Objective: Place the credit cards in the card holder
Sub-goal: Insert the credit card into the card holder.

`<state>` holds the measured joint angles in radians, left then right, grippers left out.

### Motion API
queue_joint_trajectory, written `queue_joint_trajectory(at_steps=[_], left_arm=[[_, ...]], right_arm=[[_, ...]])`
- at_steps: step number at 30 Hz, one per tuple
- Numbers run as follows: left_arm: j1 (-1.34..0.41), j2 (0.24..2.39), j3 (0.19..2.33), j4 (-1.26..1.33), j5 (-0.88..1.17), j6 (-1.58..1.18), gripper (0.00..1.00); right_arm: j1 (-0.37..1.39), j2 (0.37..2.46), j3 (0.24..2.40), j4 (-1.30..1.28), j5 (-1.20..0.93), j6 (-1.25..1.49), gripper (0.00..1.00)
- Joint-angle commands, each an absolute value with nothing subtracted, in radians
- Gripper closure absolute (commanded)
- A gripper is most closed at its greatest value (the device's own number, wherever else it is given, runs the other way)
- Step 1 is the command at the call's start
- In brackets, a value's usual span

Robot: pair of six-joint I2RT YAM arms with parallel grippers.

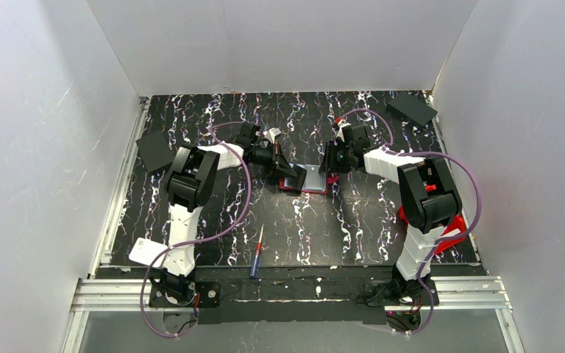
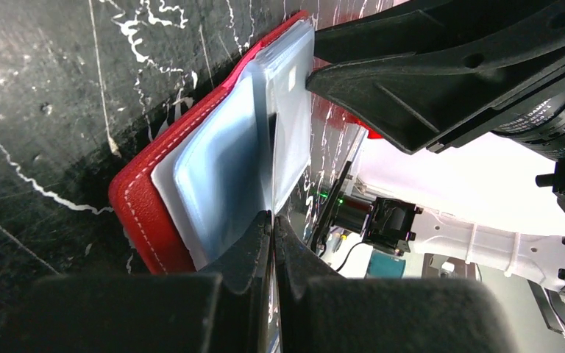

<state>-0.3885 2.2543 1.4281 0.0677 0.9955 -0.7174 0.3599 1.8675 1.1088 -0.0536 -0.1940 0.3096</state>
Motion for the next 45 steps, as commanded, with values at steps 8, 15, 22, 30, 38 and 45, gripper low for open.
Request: queue_joint_trajectory(at_steps=[8, 15, 22, 30, 38, 45], left_arm=[[-0.394, 2.295, 1.485, 0.133, 1.008, -0.746, 1.00], [-0.400, 2.301, 1.454, 0.229, 0.975, -0.809, 1.00], [-0.417, 2.290, 1.394, 0.314, 0.930, -0.867, 1.00], [-0.422, 2.262, 1.310, 0.409, 0.859, -0.930, 1.00], [-0.451, 2.252, 1.288, 0.472, 0.835, -0.997, 1.00], [-0.461, 2.191, 1.244, 0.446, 0.794, -1.007, 0.72]], right_arm=[[0.357, 1.959, 1.051, -0.169, -0.109, 0.252, 0.59], [0.357, 1.958, 1.051, -0.170, -0.110, 0.253, 0.59], [0.357, 1.960, 1.052, -0.169, -0.115, 0.255, 0.59], [0.357, 1.957, 1.046, -0.165, -0.118, 0.256, 0.59], [0.357, 1.954, 1.043, -0.164, -0.123, 0.258, 0.59], [0.357, 1.943, 1.044, -0.167, -0.121, 0.255, 0.59]])
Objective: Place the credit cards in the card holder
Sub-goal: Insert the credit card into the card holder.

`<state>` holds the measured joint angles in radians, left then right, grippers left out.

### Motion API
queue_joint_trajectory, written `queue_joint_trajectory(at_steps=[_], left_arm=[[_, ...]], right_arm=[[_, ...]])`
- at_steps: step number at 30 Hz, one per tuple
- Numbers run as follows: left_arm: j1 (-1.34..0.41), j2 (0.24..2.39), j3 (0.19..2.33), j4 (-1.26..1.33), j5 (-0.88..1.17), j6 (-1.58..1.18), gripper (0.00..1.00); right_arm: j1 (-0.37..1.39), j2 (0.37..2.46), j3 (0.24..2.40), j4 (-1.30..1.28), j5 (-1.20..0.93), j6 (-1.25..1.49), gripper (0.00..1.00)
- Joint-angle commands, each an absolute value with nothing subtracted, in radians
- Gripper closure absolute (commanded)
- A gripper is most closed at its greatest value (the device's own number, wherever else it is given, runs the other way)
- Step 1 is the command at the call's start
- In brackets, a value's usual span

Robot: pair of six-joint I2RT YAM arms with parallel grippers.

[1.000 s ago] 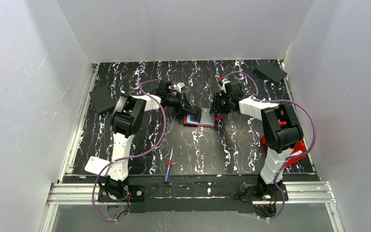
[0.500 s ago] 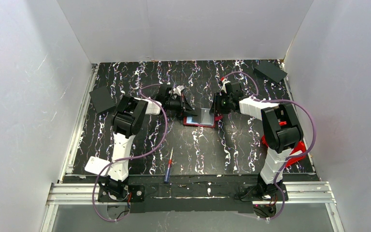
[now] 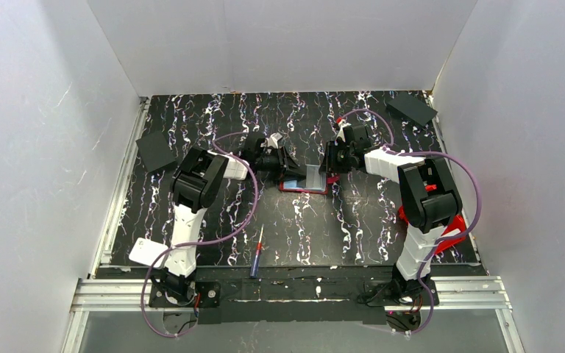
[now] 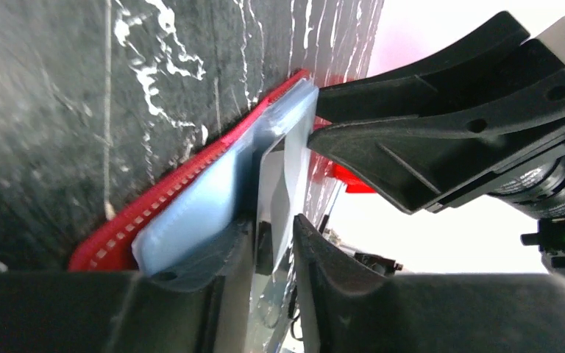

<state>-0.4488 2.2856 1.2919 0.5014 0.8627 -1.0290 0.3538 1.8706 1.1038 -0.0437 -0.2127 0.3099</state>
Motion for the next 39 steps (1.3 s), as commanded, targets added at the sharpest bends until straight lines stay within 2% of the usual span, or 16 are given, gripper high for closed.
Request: queue_joint_trajectory(at_steps=[1, 7, 12, 13, 15, 20, 25, 30, 39], left_arm=[[-0.462, 2.177, 1.240, 0.420, 0.783, -0.988, 0.66], [-0.465, 2.090, 1.263, 0.177, 0.682, -0.810, 0.44], [-0.488, 2.051, 1.360, -0.117, 0.523, -0.648, 0.42], [-0.494, 2.052, 1.372, -0.139, 0.493, -0.637, 0.43], [-0.504, 2.063, 1.396, -0.165, 0.468, -0.624, 0.59], [-0.520, 2.121, 1.465, -0.199, 0.488, -0.607, 0.77], [-0.534, 2.129, 1.444, -0.102, 0.567, -0.636, 0.75], [-0.549, 2.157, 1.460, -0.071, 0.594, -0.668, 0.84], [-0.568, 2.199, 1.507, -0.037, 0.623, -0.707, 0.84]], right_arm=[[0.357, 1.940, 1.042, -0.167, -0.121, 0.255, 0.59], [0.357, 1.931, 1.039, -0.166, -0.127, 0.255, 0.59], [0.357, 1.932, 1.034, -0.160, -0.130, 0.255, 0.59], [0.357, 1.934, 1.035, -0.158, -0.133, 0.256, 0.59], [0.357, 1.935, 1.035, -0.155, -0.138, 0.258, 0.59], [0.357, 1.933, 1.036, -0.156, -0.148, 0.260, 0.59], [0.357, 1.929, 1.034, -0.155, -0.156, 0.261, 0.59], [0.359, 1.925, 1.033, -0.151, -0.163, 0.267, 0.59], [0.360, 1.912, 1.033, -0.140, -0.218, 0.296, 0.58]])
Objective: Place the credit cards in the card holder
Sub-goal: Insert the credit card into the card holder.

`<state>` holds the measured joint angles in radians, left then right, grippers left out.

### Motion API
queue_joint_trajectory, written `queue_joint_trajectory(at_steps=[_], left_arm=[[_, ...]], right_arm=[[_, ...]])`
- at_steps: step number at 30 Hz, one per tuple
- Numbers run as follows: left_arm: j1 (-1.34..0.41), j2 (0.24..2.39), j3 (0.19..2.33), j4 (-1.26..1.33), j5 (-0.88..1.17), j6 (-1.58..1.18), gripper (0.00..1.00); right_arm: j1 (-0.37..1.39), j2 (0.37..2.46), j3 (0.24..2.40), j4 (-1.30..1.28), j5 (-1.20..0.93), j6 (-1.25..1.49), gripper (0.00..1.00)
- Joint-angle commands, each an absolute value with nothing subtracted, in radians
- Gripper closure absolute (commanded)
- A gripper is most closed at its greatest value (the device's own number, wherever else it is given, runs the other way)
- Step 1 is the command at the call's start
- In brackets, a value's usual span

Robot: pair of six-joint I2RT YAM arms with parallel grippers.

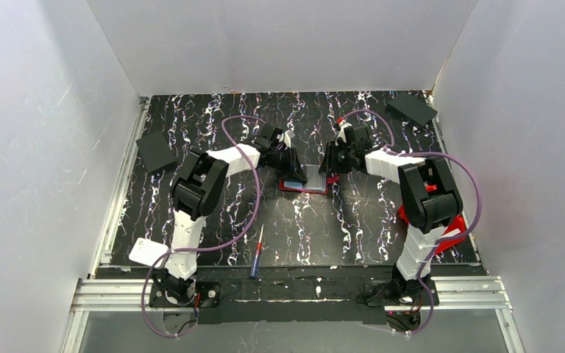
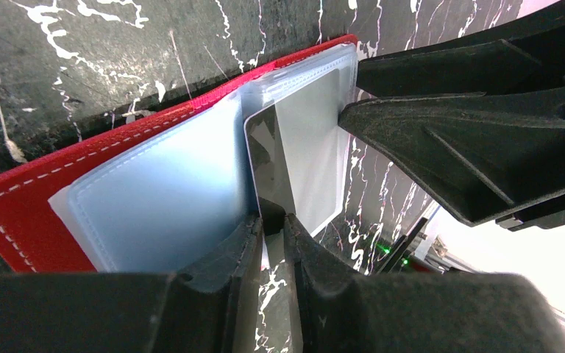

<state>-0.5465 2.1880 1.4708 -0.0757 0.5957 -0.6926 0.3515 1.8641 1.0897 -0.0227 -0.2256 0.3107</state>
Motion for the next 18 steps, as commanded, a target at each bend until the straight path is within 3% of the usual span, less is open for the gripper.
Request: queue_joint_trajectory(at_steps=[1, 6, 10, 18], left_arm=[[-0.570, 2.199, 1.506, -0.035, 0.624, -0.706, 0.83], [-0.568, 2.176, 1.492, -0.029, 0.640, -0.704, 0.78], [-0.561, 2.147, 1.478, -0.041, 0.643, -0.696, 0.68], [-0.522, 2.096, 1.443, -0.027, 0.631, -0.709, 0.49]], right_arm=[[0.358, 1.905, 1.030, -0.133, -0.229, 0.306, 0.57], [0.323, 1.870, 1.015, -0.110, -0.320, 0.389, 0.48], [0.297, 1.823, 1.002, -0.115, -0.347, 0.411, 0.40], [0.249, 1.841, 0.970, -0.075, -0.415, 0.427, 0.37]])
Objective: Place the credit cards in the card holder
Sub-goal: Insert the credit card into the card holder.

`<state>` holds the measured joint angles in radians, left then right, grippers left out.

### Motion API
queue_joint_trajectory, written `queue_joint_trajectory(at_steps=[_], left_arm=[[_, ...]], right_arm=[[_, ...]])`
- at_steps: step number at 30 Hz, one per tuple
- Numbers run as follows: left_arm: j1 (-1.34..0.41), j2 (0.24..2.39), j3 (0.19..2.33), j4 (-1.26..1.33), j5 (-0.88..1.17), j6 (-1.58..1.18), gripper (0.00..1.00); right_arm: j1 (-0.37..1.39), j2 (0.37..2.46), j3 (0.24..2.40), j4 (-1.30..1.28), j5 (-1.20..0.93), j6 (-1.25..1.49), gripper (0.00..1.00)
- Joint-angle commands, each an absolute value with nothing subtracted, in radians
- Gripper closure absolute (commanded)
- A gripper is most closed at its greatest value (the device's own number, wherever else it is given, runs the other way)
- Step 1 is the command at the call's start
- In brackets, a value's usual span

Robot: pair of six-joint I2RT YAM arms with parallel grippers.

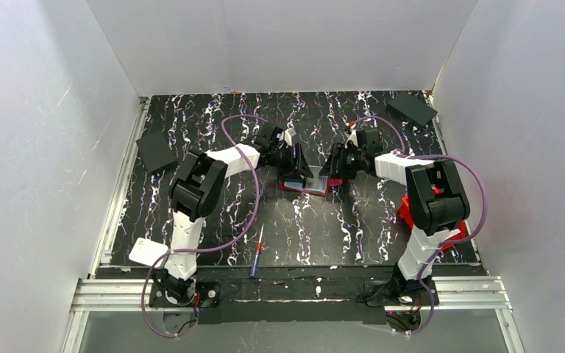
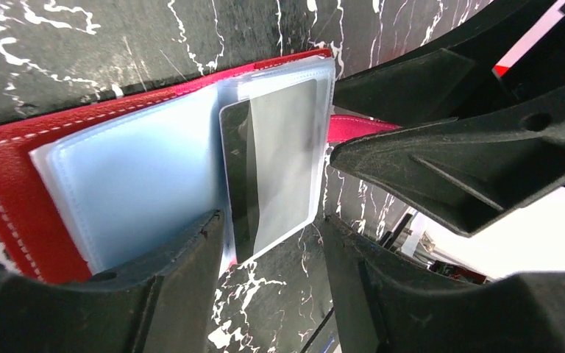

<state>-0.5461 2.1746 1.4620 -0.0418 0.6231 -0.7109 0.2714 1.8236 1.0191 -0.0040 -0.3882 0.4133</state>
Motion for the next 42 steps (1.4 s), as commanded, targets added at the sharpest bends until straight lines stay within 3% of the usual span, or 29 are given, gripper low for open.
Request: queue_joint_trajectory(at_steps=[1, 14, 24, 28, 32, 34, 37, 42], left_arm=[[-0.522, 2.103, 1.447, -0.012, 0.638, -0.714, 0.49], [-0.568, 2.211, 1.551, 0.035, 0.675, -0.737, 0.50], [-0.584, 2.167, 1.522, 0.018, 0.658, -0.755, 0.48], [-0.533, 2.094, 1.514, -0.060, 0.656, -0.729, 0.40], [-0.493, 2.043, 1.623, -0.284, 0.657, -0.606, 0.30], [-0.483, 2.019, 1.670, -0.382, 0.681, -0.555, 0.18], [-0.483, 1.926, 1.612, -0.409, 0.699, -0.518, 0.16], [-0.495, 1.752, 1.448, -0.364, 0.667, -0.492, 0.16]], right_arm=[[0.241, 1.844, 0.962, -0.060, -0.428, 0.435, 0.39], [0.224, 1.886, 0.935, 0.030, -0.498, 0.475, 0.63], [0.223, 1.867, 0.940, 0.039, -0.504, 0.503, 0.67], [0.205, 1.820, 1.006, -0.119, -0.418, 0.430, 0.56], [0.204, 1.725, 1.143, -0.378, -0.228, 0.297, 0.32], [0.204, 1.643, 1.191, -0.476, -0.116, 0.264, 0.18], [0.204, 1.509, 1.258, -0.665, 0.093, 0.279, 0.11], [0.154, 1.316, 1.207, -0.963, 0.577, 0.558, 0.02]])
